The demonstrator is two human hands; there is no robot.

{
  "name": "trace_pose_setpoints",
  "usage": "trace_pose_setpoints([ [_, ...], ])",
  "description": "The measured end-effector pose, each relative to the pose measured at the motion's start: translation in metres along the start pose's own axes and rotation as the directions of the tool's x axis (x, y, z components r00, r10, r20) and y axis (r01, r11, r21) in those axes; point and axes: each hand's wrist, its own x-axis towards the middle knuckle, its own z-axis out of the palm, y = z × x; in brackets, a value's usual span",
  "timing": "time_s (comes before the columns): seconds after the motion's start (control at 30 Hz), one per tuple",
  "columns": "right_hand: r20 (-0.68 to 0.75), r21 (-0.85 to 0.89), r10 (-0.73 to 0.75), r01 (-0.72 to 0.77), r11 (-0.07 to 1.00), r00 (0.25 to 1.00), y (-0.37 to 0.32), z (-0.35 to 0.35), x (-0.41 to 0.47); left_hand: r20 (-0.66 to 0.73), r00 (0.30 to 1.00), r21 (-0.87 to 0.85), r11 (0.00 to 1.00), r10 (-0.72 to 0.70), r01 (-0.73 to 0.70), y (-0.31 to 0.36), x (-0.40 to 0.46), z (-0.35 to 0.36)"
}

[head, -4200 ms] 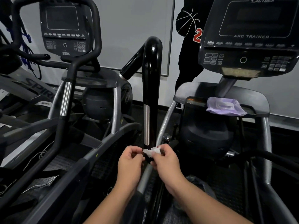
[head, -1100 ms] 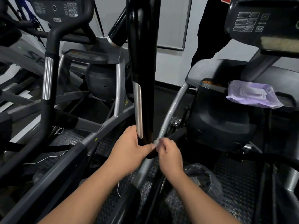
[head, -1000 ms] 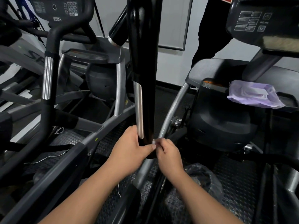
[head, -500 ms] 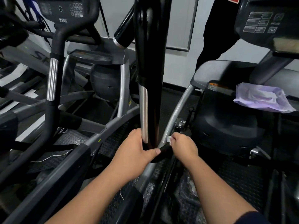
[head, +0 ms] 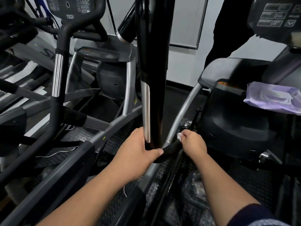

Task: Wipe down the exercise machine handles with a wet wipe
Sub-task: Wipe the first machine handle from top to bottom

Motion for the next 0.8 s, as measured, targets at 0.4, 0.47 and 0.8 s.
trace_pose_setpoints([
  [0.4,-0.191,0.217,-0.066,0.108,0.970,0.979,0.003,0.028,-0.044,0.000,1.000,0.005,1.000,-0.006,0.006,0.003,-0.001,-0.001],
  [0.47,-0.168,0.207,0.050,-0.014,0.978,0.985,0.015,0.026,-0.021,0.000,1.000,0.012,1.000,-0.012,0.012,0.003,-0.002,-0.002],
  [0.8,-0.120,0.527,0.038,0.031,0.850,0.992,-0.021,0.047,-0.111,-0.015,1.000,0.038,0.999,-0.016,0.016,0.003,0.000,-0.001],
])
